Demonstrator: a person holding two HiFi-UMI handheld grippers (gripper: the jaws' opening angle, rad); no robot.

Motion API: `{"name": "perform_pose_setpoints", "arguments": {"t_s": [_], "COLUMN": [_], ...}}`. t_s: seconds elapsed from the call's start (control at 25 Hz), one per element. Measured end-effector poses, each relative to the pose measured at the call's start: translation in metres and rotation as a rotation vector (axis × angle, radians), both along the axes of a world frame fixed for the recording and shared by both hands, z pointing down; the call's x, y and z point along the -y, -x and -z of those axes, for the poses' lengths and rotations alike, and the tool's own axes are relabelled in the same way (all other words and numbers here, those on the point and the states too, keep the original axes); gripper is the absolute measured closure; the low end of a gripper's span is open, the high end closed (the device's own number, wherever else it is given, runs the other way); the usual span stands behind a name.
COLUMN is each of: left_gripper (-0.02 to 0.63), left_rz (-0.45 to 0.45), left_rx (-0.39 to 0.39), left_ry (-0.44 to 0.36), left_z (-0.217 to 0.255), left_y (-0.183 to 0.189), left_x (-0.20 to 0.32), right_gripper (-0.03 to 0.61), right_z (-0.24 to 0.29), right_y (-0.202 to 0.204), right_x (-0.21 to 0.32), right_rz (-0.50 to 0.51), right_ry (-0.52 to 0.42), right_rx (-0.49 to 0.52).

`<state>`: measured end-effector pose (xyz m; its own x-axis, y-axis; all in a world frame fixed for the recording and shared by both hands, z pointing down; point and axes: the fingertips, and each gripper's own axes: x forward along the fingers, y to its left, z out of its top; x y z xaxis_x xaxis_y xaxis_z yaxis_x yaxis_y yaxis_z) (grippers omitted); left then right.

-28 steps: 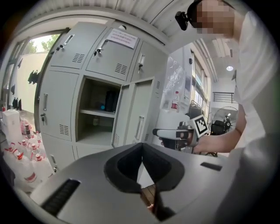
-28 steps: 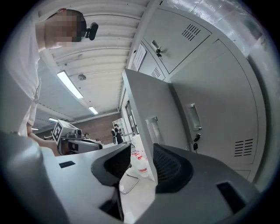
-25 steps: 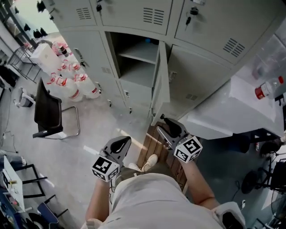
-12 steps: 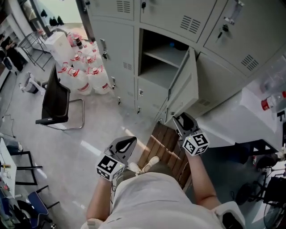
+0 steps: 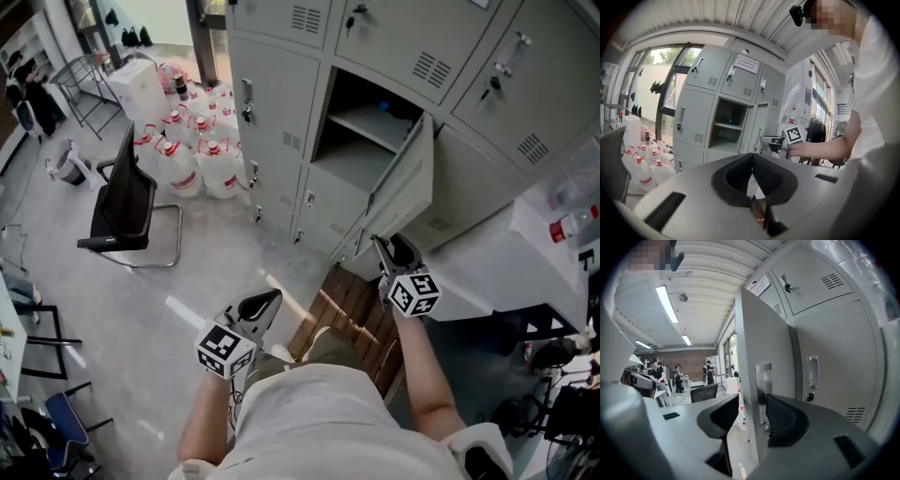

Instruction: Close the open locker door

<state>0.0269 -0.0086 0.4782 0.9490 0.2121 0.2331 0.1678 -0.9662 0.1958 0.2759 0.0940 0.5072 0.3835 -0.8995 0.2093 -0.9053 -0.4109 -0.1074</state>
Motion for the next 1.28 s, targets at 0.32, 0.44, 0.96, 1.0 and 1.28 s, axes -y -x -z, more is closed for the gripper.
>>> {"name": "perform_pose_setpoints", "arguments": {"t_s": [0.32,0.44,0.96,1.0,1.28], "left_gripper": [0.609,0.609,0.609,0.609,0.609], "left_rz": [0.031,0.031,0.096,0.101,0.156], "left_rx": [0.004,0.006,-0.002,0.000,0.012], "left_ry": [0.007,0.002,0.022,0.023,0.024], "left_z": [-0.002,-0.003,0.002,0.002,-0.001], "left_y": [0.006,0.000,-0.029,-0.029,-0.033], "left_x": [0.013,0.014,0.034,0.035,0.047], "right_gripper": [0.408,0.417,0.378,0.376,0.377], "right_z": [-0.003,-0.003,0.000,0.000,0.001], "right_y": [-0.004,-0.001,-0.001,-0.001,-0.002], "right_x": [0.018,0.028,0.078,0.082,0.103], "right_rz": [-0.039,-0.036,0.039,0.043,0.063], "right_ry": [-0.011,-0.025,-0.002,-0.001,-0.016], "right_rx": [0.000,-0.013,-0.061,-0.061,-0.042]}}
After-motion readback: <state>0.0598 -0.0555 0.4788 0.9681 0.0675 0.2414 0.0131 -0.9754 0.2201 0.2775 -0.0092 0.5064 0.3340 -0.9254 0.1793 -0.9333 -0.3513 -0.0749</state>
